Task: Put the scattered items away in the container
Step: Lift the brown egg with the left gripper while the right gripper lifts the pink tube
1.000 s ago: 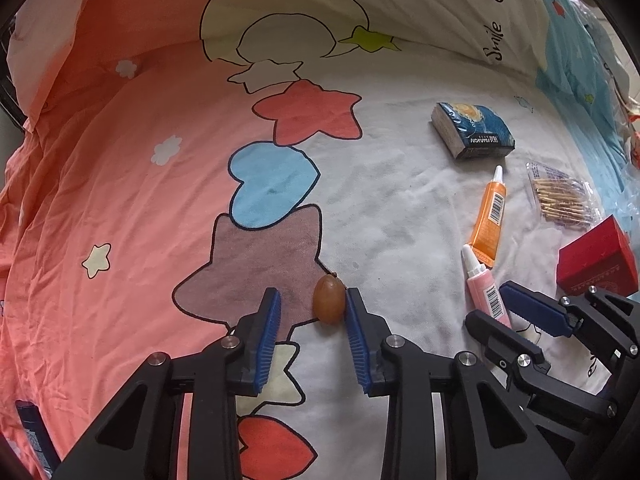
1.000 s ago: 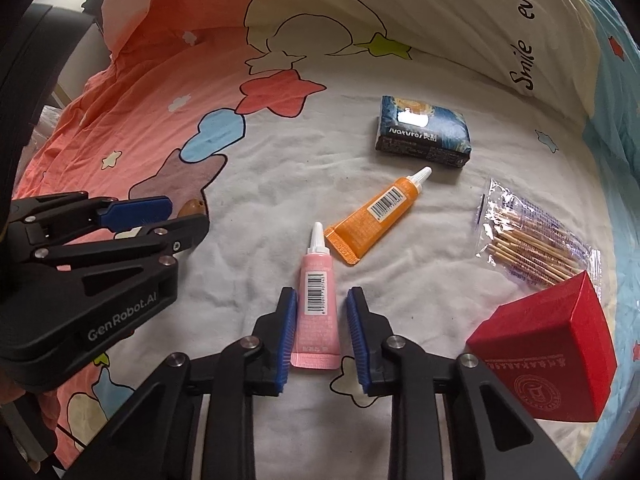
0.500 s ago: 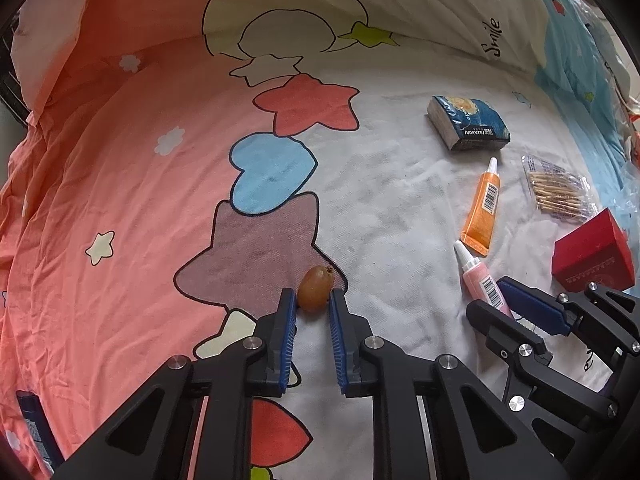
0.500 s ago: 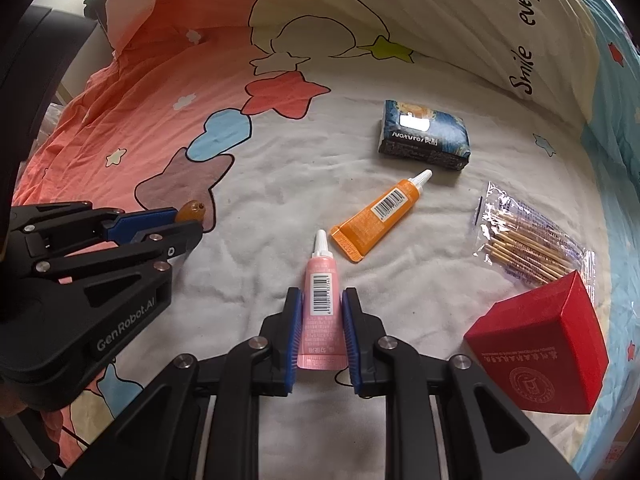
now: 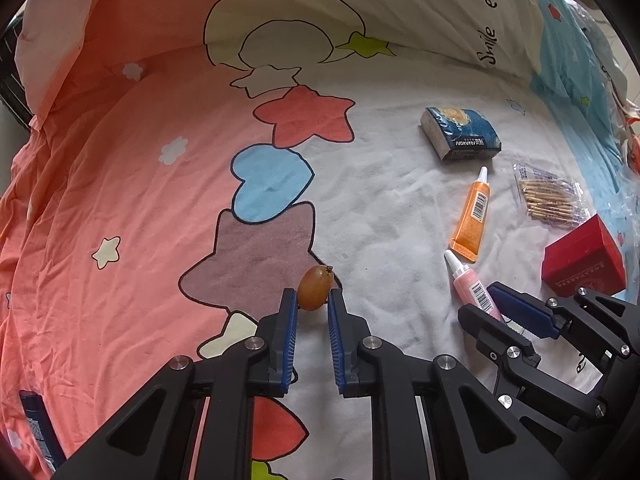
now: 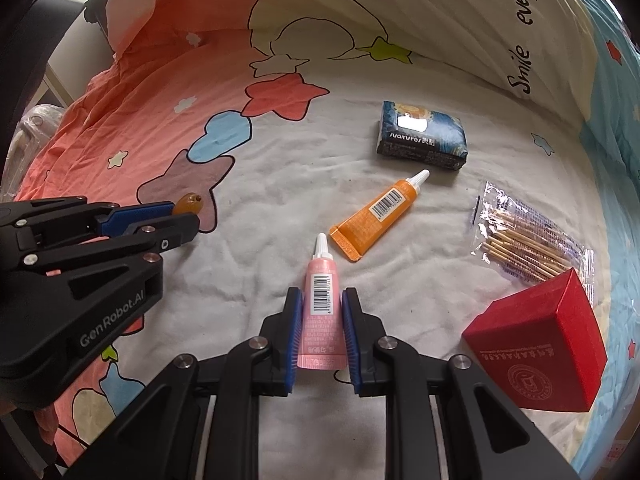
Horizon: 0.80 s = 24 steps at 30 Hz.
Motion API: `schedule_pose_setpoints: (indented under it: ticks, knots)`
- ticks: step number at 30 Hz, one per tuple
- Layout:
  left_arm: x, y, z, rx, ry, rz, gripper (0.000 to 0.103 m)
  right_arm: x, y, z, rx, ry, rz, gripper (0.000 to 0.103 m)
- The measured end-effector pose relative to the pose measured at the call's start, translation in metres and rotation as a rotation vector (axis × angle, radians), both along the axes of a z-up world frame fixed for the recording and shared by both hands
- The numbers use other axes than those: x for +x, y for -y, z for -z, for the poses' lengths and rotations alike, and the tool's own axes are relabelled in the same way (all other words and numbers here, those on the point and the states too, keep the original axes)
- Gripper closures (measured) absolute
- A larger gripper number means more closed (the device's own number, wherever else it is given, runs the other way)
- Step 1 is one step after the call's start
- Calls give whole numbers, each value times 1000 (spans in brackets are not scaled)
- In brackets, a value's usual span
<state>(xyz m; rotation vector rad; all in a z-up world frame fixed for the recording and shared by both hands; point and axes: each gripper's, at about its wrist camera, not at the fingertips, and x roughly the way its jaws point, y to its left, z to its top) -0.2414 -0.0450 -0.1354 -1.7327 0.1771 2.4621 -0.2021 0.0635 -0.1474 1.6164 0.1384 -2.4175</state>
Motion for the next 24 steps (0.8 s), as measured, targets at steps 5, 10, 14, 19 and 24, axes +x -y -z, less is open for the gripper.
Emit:
schedule_pose_setpoints:
  ticks: [5, 10, 14, 19, 24]
  knots:
    - [-5, -1, -1, -10, -1, 0, 87, 0, -3, 2, 3, -1, -24, 84]
    - [4, 5, 0, -4, -5, 3, 86, 0, -2, 2, -1, 1, -23, 84]
    - [8, -1, -1, -3, -6, 12, 83, 0, -5, 4, 1, 2, -42, 84]
    - [9, -7, 0, 5, -2, 12, 73, -1, -5, 2, 0, 4, -48, 84]
    - [14, -9, -5, -4, -7, 25, 78, 0, -4, 2, -1, 4, -43, 84]
